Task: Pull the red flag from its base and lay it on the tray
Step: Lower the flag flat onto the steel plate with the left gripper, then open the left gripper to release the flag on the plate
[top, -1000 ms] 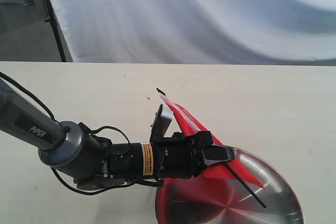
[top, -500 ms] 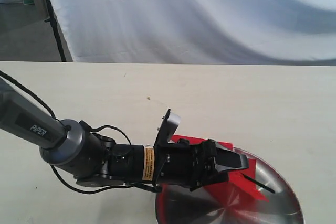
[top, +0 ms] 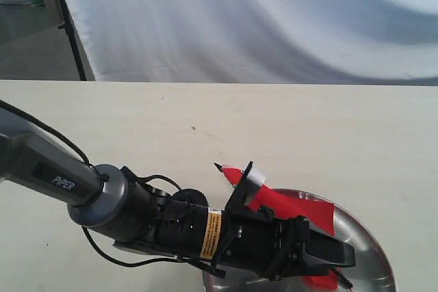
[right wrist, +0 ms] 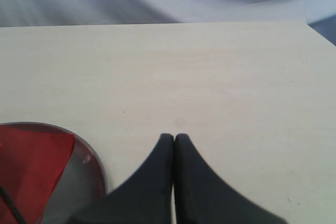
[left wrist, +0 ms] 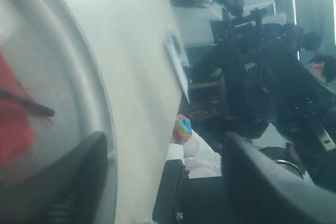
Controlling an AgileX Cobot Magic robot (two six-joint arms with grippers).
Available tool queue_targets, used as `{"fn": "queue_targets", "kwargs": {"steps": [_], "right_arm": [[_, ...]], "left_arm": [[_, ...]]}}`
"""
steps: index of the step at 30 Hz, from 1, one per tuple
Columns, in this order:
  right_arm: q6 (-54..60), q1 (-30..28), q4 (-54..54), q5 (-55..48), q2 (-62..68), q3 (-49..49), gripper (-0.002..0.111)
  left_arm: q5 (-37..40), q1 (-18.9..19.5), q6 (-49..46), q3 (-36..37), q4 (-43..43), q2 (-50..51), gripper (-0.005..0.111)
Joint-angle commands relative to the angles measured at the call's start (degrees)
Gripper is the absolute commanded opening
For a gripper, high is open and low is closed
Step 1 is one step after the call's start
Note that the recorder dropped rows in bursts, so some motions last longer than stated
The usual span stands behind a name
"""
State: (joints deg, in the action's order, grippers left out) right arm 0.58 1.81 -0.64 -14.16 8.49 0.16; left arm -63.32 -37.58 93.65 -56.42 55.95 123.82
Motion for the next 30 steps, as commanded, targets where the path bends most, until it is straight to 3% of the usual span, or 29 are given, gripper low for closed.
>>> {"fn": "queue_targets", "kwargs": {"steps": [1,5,10,20,30], "right_arm": [[0.18,-0.17,0.26,-0.3,-0.24,-0.16,0.0],[0.18,-0.17,0.26,-0.3,-0.24,-0.16,0.0],[0.18,-0.17,0.26,-0.3,-0.24,-0.16,0.0],[0.18,-0.17,0.26,-0.3,-0.24,-0.16,0.0],[0.18,-0.17,0.26,-0.3,-0.24,-0.16,0.0]], "left_arm": [[-5.29,-0.31,-2.86,-0.16,-0.96,-1.37,0.035],[-6.64,-0.31,-7.63,-0.29,-2.38,-3.75,0.0],[-4.85,-0.31,-12.86,-2.97,-1.85,-8.01,0.0],[34.22,-0.31,-16.93,-4.74,6.48,-17.15,0.0],[62.61,-1.88,-17.67,-4.24,21.85,-18.6,0.0]]}}
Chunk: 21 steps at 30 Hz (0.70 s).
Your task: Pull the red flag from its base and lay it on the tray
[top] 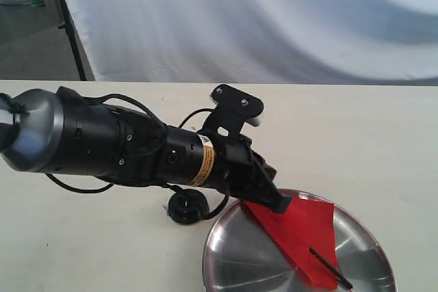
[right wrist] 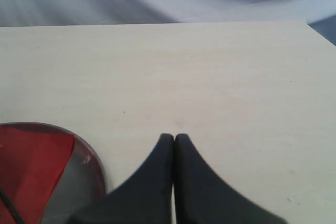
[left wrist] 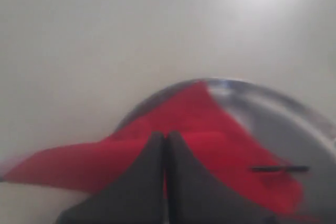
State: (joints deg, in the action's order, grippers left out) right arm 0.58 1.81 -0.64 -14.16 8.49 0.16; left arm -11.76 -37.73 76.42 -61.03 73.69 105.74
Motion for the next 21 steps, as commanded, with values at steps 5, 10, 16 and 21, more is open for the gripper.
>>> {"fn": "queue_targets", "kwargs": {"steps": [5,10,16,21], "right_arm": [[0.18,-0.17,0.26,-0.3,-0.24,-0.16,0.0],[0.18,-0.17,0.26,-0.3,-0.24,-0.16,0.0],[0.18,-0.17,0.26,-0.3,-0.24,-0.16,0.0],[0.18,-0.17,0.26,-0.3,-0.24,-0.16,0.0]], "left_arm": [[32.98,-7.43,-6.56,0.47,5.58,-0.67,0.0],[46.15,-11.12,-8.45,0.47,5.79,-4.1,0.0],[42.98,-11.67,-7.18,0.71,4.71,-15.79,0.0],[30.44,-11.67,-8.7,5.74,4.71,-30.87,0.0]]}}
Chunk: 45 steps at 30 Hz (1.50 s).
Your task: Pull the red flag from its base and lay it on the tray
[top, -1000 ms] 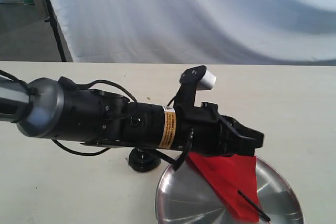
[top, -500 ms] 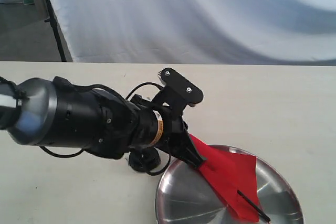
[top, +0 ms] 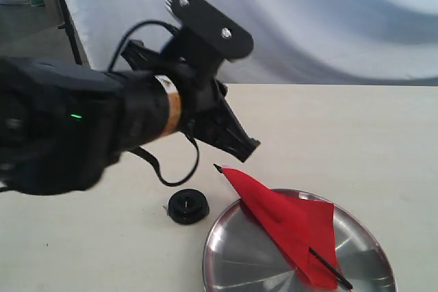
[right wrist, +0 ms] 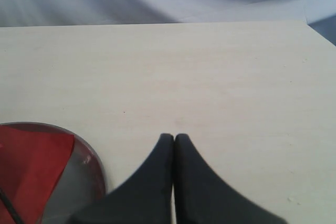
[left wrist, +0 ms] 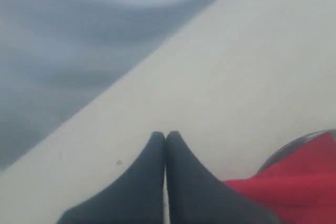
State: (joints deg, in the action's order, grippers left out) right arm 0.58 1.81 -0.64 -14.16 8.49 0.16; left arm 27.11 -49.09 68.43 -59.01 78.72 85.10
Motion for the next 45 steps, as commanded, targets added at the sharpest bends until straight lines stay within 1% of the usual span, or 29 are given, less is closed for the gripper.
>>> {"fn": "queue_targets", "kwargs": {"steps": [1,3,6,10,13,15,17,19,24,26,28,32,45], "right_arm": [[0.18,-0.17,0.26,-0.3,-0.24,-0.16,0.0],[0.18,-0.17,0.26,-0.3,-0.24,-0.16,0.0],[0.18,-0.17,0.26,-0.3,-0.24,-0.16,0.0],[0.18,-0.17,0.26,-0.3,-0.24,-0.16,0.0],[0.18,-0.17,0.26,-0.3,-0.24,-0.16,0.0],[0.18,-0.17,0.26,-0.3,-0.24,-0.16,0.0],[0.18,-0.17,0.26,-0.3,-0.24,-0.16,0.0],[0.18,-0.17,0.26,-0.3,-0.24,-0.16,0.0],[0.18,-0.17,0.26,-0.3,-0.24,-0.16,0.0],[0.18,-0.17,0.26,-0.3,-0.24,-0.16,0.0],[0.18,-0.17,0.26,-0.3,-0.24,-0.16,0.0],[0.18,-0.17,0.26,-0.3,-0.24,-0.16,0.0],[0.18,-0.17,0.26,-0.3,-0.24,-0.16,0.0]], "left_arm": [[-10.37,-0.31,-0.74,4.9,-0.32,-12.76,0.0],[-14.31,-0.31,-0.74,8.11,-0.32,-19.0,0.0],[-17.93,-0.31,-0.74,13.4,-0.45,-27.53,0.0],[-22.3,-0.31,0.5,22.24,-1.0,-38.85,0.0],[-28.69,-0.31,0.5,29.19,-1.0,-46.86,0.0],[-31.58,-0.31,1.1,33.58,-1.0,-51.98,0.0],[-31.47,-0.31,3.4,36.98,-1.0,-56.28,0.0],[-28.65,-0.31,7.69,40.56,-1.29,-59.62,0.0],[-20.85,-0.31,17.01,45.4,-1.46,-63.14,0.0],[-17.84,-0.31,19.05,46.28,-1.46,-63.14,0.0],[-16.4,-0.31,19.58,47.27,-1.46,-63.14,0.0],[-16.82,-0.31,19.47,48.81,-1.46,-63.14,0.0],[-17.62,-0.31,18.54,49.27,-1.46,-63.76,0.0]]}}
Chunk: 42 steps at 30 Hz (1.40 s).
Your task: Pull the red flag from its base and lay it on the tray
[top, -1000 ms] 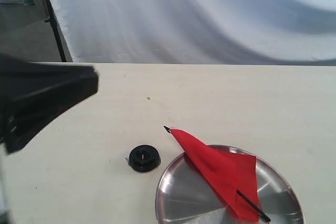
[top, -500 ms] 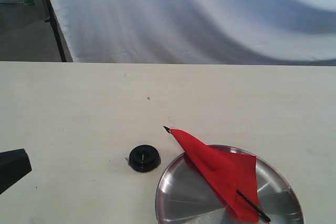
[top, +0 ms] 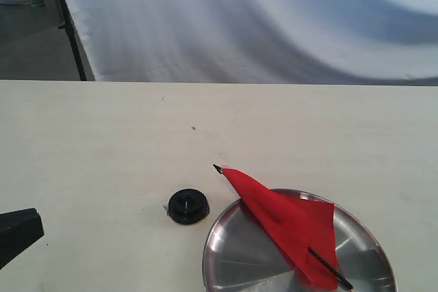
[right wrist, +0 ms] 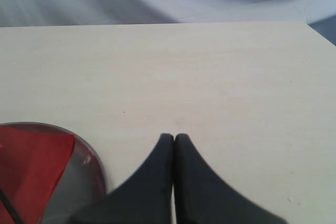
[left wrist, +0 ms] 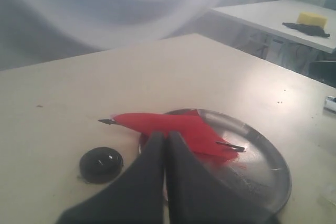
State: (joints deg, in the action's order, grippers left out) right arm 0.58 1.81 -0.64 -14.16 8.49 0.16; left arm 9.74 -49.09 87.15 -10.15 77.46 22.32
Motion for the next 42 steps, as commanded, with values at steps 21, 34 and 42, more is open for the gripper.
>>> {"fn": "queue_targets", "kwargs": {"steps": [21,34,42], "right_arm": [[0.18,-0.17,0.26,-0.3,-0.24,-0.16,0.0],[0.18,-0.17,0.26,-0.3,-0.25,-0.16,0.0],[0.18,-0.17,0.26,-0.3,-0.25,-0.16,0.0]], "left_arm": [[-2.19,46.2,-0.18,0.38,0.02,-19.57,0.0],[-2.01,47.38,-0.18,0.74,0.02,-22.32,0.0],[-2.01,47.38,-0.18,0.74,0.02,-22.32,0.0]]}}
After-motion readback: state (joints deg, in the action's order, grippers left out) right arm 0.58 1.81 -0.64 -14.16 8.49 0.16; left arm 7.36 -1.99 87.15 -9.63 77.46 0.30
